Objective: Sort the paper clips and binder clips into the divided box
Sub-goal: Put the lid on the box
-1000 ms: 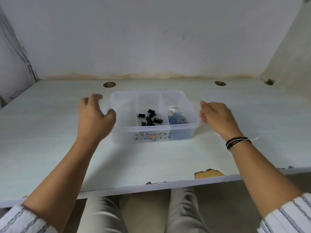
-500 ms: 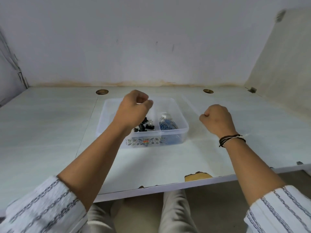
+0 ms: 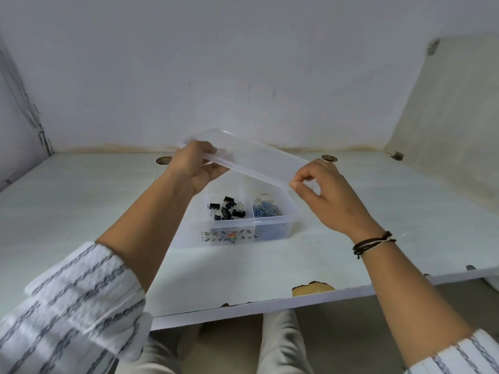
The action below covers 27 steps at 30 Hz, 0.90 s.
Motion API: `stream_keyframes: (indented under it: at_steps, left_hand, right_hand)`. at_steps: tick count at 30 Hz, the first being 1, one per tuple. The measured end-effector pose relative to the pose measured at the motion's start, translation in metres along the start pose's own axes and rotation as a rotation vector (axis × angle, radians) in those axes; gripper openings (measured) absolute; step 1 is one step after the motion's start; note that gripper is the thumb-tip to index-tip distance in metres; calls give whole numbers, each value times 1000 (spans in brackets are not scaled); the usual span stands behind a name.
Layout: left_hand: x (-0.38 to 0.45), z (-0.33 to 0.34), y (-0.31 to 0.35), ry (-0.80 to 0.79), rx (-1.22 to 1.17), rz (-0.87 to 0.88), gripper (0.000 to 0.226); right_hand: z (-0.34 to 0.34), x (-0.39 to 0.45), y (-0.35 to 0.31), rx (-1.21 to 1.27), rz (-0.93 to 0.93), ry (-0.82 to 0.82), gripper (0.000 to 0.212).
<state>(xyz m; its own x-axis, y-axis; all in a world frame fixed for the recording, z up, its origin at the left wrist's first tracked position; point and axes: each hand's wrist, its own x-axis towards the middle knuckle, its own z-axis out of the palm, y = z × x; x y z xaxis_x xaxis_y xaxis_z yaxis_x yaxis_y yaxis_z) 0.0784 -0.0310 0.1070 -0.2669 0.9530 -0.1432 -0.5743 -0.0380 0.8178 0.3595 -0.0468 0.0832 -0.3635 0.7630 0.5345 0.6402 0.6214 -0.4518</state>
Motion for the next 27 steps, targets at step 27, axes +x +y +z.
stream_keyframes:
  at_steps: [27]
  left_hand:
    - [-13,-100,-7,101,1343,60,88]
  right_hand:
    - [78,78,17,-125,408,-483,86]
